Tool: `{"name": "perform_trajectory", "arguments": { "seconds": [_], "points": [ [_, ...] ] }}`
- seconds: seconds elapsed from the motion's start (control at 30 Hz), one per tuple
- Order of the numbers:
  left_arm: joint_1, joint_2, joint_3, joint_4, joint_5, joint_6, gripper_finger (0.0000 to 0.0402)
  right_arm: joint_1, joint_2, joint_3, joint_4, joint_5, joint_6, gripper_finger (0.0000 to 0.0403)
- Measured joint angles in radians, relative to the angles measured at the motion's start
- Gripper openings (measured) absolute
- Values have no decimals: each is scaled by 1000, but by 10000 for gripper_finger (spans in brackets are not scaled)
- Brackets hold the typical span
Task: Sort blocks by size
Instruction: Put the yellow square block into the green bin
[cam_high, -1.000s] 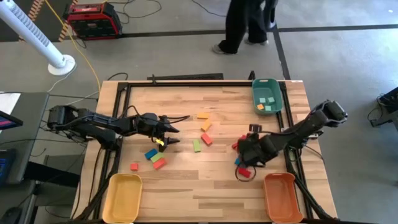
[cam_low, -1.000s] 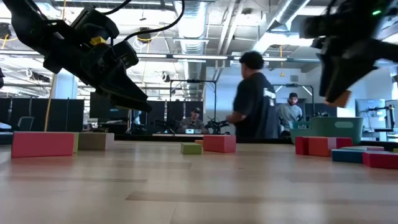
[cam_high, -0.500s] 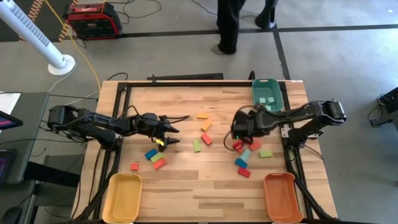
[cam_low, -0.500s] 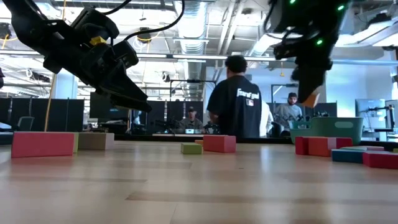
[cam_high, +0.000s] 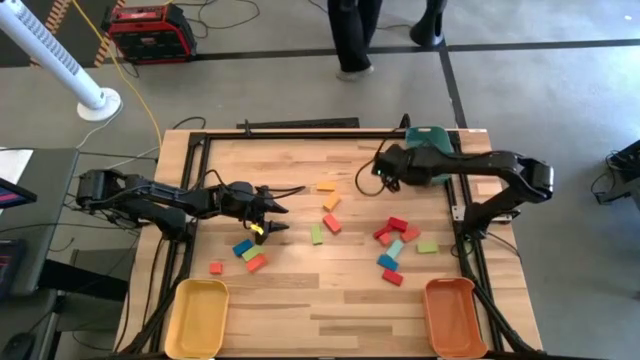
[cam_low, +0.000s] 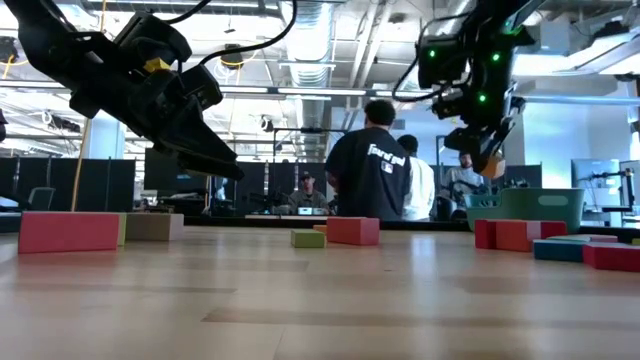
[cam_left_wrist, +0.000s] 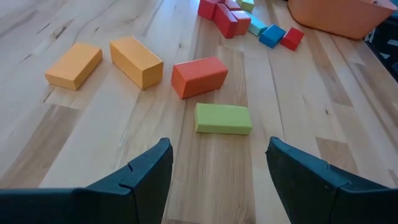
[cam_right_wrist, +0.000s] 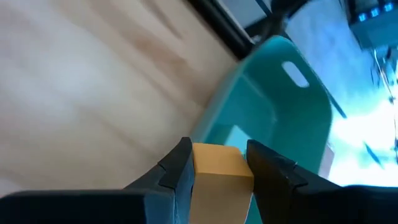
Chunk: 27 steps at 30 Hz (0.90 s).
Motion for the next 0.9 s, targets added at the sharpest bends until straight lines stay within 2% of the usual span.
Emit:
{"name": "perform_trajectory", "arguments": {
  "seconds": [0.3,0.73,0.9],
  "points": [
    [0,0,0,-38,1,11,247,-174,0,0,28,-27,-43,154],
    [0,0,0,-43,1,10,247,-330,0,0,54,-59,-81,154],
    [0,0,0,-53,1,11,247,-369,1,0,84,-108,-96,154]
  ]
}}
